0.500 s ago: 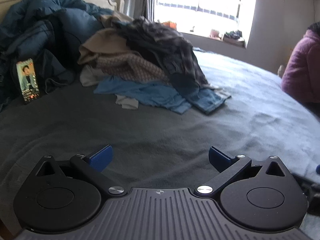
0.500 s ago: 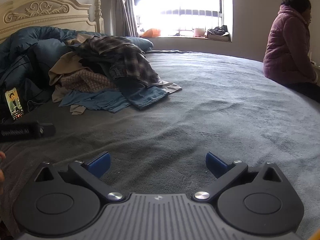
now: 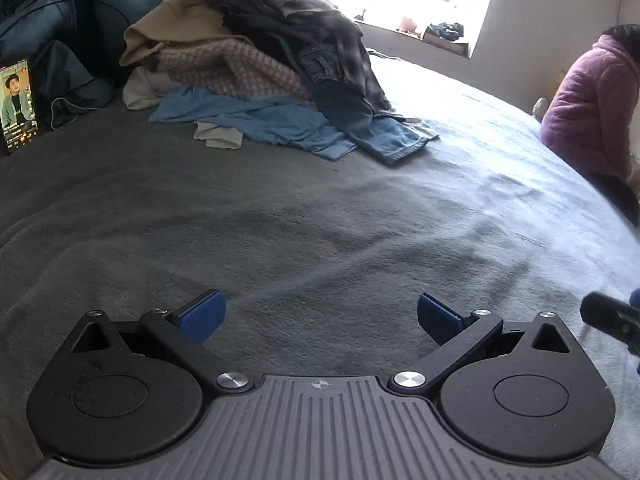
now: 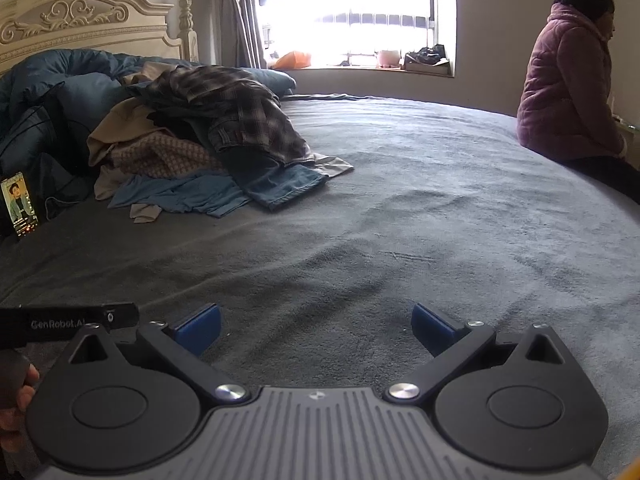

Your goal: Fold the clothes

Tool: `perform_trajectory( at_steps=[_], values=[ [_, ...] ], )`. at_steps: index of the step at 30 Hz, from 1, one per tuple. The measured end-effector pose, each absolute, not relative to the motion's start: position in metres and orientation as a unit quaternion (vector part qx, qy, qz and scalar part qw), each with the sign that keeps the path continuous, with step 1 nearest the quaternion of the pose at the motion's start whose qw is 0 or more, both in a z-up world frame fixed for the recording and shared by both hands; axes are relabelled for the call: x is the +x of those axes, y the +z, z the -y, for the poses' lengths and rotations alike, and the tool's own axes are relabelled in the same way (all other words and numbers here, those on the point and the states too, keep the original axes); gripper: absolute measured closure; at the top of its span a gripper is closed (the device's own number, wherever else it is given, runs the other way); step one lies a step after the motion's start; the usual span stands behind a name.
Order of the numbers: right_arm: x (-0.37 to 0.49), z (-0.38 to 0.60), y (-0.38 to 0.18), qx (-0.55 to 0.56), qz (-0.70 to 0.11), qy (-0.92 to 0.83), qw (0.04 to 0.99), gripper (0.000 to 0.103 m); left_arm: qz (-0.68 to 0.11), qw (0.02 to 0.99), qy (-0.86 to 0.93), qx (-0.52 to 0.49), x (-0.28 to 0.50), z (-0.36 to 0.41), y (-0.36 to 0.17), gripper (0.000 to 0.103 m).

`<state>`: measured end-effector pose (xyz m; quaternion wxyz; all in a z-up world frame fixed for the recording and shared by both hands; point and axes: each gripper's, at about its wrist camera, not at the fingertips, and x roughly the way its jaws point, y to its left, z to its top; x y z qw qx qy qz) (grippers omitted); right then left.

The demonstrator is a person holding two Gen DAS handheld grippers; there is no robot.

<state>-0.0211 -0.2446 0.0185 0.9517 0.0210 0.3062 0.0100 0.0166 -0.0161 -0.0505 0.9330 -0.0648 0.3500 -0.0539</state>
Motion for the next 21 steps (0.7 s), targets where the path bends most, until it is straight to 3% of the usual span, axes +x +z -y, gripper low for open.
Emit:
perform_trajectory(
  at_steps=[21],
  values=[
    [-0.021, 0.232, 0.019, 0.006, -0.317, 0.020, 0.948, 0.000, -0.294, 0.956, -0.014, -0.004, 0.017, 0.036, -0.013, 0.000]
  ],
)
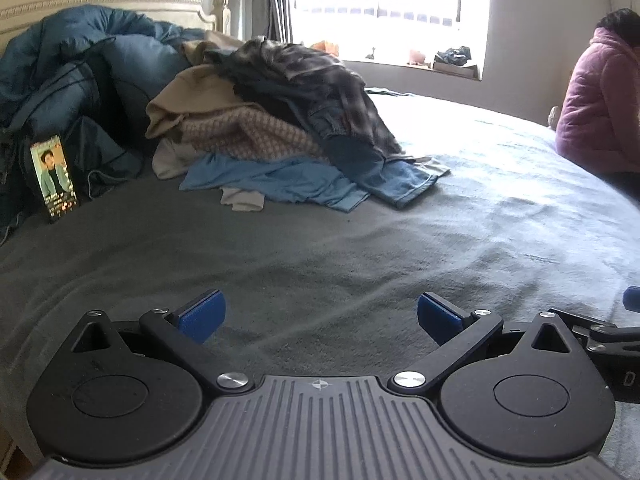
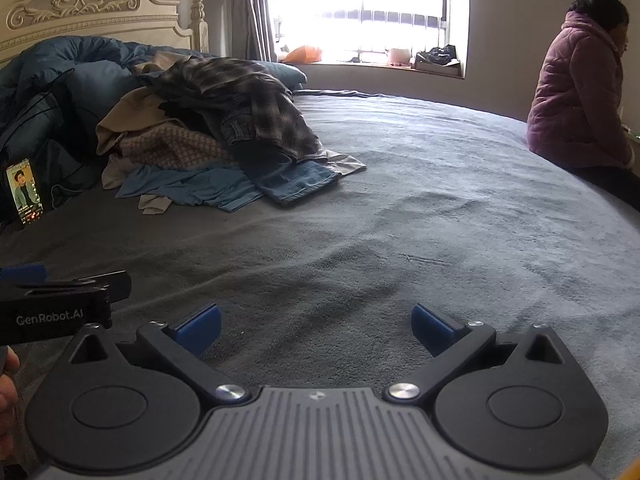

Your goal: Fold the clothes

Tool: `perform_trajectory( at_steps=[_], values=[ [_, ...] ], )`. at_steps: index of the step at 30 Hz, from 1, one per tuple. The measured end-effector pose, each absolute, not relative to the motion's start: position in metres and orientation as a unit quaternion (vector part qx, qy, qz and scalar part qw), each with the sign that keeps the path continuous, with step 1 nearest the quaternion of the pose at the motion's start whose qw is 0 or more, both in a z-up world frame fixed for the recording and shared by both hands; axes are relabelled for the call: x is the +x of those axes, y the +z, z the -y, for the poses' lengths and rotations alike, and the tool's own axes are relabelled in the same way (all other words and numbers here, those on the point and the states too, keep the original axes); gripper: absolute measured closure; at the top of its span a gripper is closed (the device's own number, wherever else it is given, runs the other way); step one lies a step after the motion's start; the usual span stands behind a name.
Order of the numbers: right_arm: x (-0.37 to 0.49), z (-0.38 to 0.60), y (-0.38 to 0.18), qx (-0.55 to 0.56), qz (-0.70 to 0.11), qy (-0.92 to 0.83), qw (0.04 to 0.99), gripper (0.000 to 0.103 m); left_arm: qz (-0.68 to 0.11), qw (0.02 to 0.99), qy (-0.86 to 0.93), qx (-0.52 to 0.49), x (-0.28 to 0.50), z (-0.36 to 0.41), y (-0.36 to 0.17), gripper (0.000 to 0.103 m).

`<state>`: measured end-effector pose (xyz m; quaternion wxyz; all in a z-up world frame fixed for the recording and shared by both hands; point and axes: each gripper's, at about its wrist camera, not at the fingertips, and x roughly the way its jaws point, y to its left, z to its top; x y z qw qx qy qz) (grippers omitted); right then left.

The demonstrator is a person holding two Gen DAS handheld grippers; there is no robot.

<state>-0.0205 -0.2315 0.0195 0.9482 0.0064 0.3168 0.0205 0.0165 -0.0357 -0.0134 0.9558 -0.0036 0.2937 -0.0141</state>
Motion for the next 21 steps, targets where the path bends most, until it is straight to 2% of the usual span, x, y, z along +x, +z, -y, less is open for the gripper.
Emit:
perform_trajectory(
  at_steps=[21],
  values=[
    [-0.0212, 0.2372, 0.0264, 0.014, -0.315, 0.014, 0.949, 0.000, -0.279, 0.960, -0.013, 0.016, 0.0141, 0.0423, -0.0067, 0.000]
  ],
)
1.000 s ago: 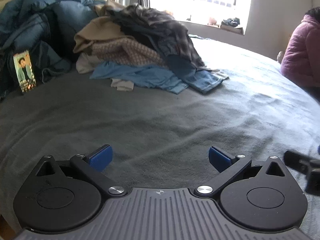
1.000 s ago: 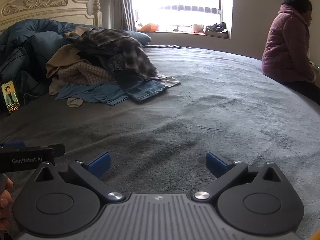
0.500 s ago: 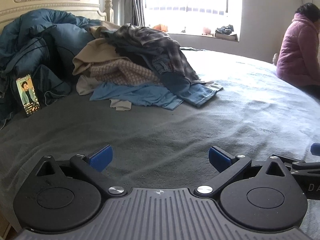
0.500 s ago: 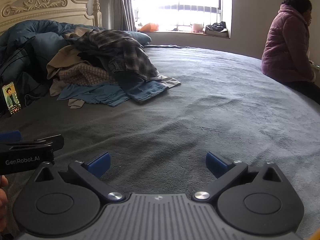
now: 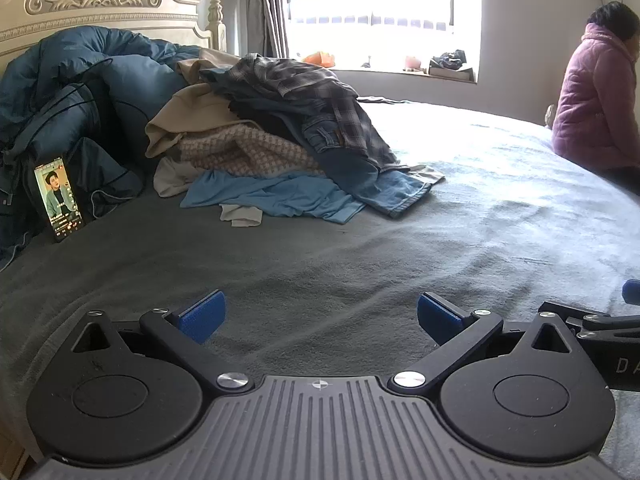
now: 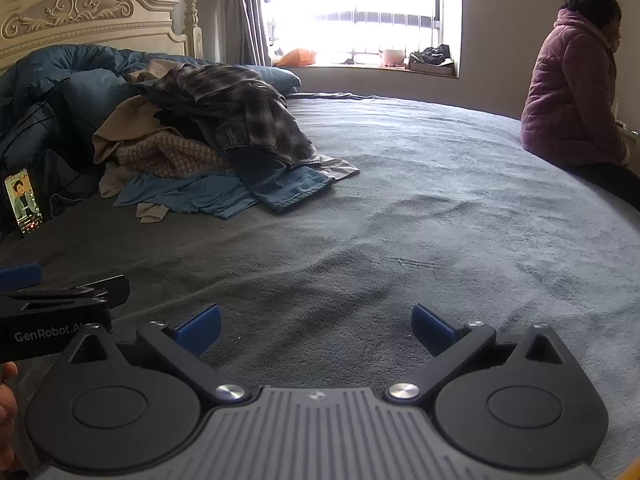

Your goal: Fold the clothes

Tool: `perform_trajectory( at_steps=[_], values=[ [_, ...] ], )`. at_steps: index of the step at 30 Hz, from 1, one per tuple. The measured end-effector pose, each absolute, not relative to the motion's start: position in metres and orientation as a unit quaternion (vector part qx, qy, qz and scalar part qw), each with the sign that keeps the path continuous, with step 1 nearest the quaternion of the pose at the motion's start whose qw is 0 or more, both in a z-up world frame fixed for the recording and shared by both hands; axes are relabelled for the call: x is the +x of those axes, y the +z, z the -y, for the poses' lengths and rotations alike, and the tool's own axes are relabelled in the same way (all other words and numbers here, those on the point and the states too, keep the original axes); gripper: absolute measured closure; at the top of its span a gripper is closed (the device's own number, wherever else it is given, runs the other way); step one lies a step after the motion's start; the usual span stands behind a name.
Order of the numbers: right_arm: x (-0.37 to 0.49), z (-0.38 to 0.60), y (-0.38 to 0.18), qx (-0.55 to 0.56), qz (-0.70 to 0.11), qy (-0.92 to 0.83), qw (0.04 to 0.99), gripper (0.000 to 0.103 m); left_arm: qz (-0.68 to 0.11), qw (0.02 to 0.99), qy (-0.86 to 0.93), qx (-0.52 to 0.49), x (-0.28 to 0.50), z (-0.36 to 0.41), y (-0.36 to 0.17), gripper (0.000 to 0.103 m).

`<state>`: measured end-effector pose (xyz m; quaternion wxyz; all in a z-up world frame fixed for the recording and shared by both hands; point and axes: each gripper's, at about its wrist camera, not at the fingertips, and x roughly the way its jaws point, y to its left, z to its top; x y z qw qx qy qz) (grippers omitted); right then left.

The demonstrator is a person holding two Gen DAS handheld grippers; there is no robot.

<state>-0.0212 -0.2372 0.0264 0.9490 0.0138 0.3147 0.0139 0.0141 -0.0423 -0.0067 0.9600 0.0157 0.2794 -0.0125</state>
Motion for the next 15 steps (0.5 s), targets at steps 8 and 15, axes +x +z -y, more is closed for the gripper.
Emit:
perform_trajectory(
  at_steps=[8, 15],
  values=[
    [-0.018, 0.239, 0.024, 0.015, -0.315, 0.009, 0.949, 0.000, -0.282, 0.959, -0.014, 0.018, 0.017, 0.043, -0.007, 0.000],
    [-0.012, 0.245, 0.023, 0.023, -0.314, 0.002, 0.949, 0.000, -0.281, 0.959, -0.020, 0.015, 0.026, 0.043, -0.005, 0.000]
  ],
)
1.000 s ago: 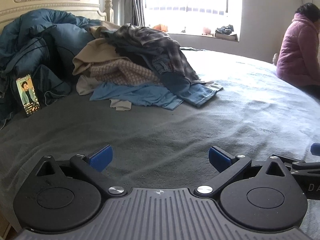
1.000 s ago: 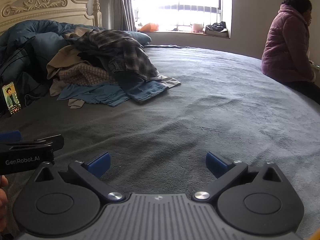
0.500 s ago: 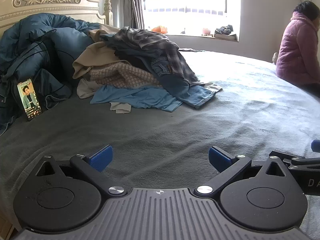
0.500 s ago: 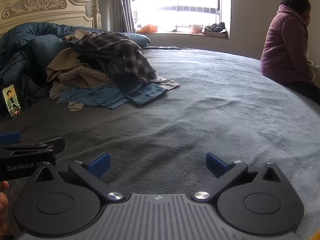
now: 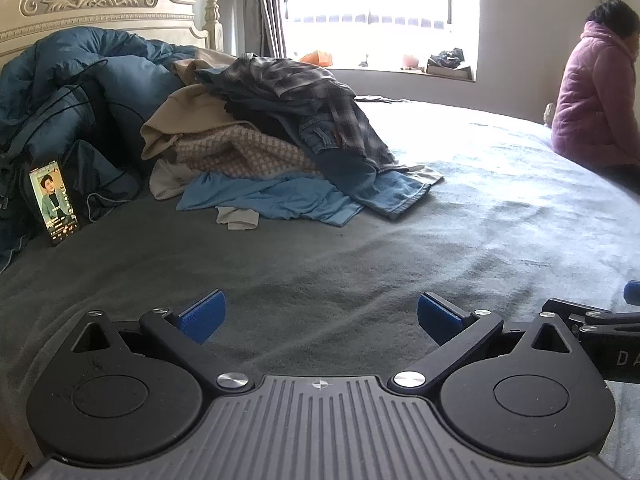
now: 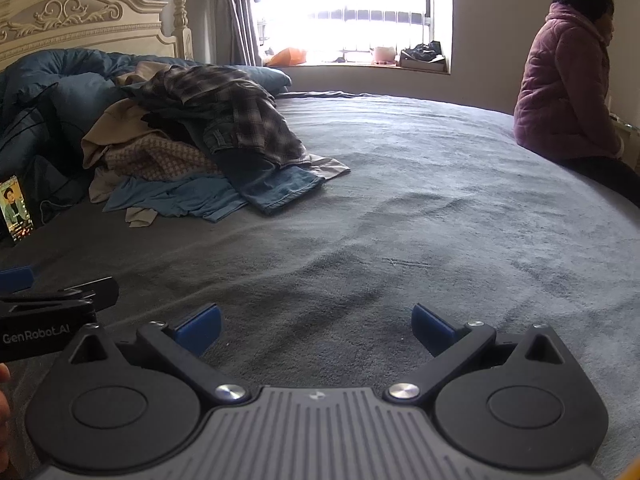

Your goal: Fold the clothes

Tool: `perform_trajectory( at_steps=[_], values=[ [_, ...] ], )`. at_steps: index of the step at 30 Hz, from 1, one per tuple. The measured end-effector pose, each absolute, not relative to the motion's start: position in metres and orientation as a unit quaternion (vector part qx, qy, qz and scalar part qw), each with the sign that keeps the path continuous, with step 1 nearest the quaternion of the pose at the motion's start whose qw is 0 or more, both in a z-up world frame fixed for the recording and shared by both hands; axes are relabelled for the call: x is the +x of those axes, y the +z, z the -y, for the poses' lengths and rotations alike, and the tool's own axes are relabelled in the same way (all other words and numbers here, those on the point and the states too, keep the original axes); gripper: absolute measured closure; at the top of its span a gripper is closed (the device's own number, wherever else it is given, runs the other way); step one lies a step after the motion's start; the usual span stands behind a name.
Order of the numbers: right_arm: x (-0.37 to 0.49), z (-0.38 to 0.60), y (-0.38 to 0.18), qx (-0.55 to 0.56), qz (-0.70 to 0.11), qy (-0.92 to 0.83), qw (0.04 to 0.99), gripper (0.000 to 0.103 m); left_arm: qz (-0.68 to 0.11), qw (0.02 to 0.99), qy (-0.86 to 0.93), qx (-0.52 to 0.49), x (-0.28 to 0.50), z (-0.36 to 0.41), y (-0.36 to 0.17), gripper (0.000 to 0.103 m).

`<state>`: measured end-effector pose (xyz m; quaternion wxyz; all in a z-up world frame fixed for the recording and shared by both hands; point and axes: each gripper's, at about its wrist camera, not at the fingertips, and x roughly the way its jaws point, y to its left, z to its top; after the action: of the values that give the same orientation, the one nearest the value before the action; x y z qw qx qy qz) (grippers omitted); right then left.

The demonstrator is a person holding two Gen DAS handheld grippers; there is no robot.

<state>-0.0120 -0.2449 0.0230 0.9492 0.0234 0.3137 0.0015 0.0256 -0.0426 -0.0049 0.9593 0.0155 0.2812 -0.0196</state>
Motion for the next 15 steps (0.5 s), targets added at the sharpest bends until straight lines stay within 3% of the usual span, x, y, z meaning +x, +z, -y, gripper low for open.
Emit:
perform_trajectory(
  at_steps=[10, 15],
  values=[
    [0.022, 0.258, 0.034, 0.020, -0.283, 0.044, 0.958, 0.000, -0.246, 0.969, 0.004, 0.030, 0.069, 0.028, 0.006, 0.000],
    [0.071, 0.257, 0.055, 0.002, -0.221, 0.081, 0.972, 0.000, -0.192, 0.981, 0.021, 0.032, 0.127, 0.008, 0.020, 0.000]
  ],
)
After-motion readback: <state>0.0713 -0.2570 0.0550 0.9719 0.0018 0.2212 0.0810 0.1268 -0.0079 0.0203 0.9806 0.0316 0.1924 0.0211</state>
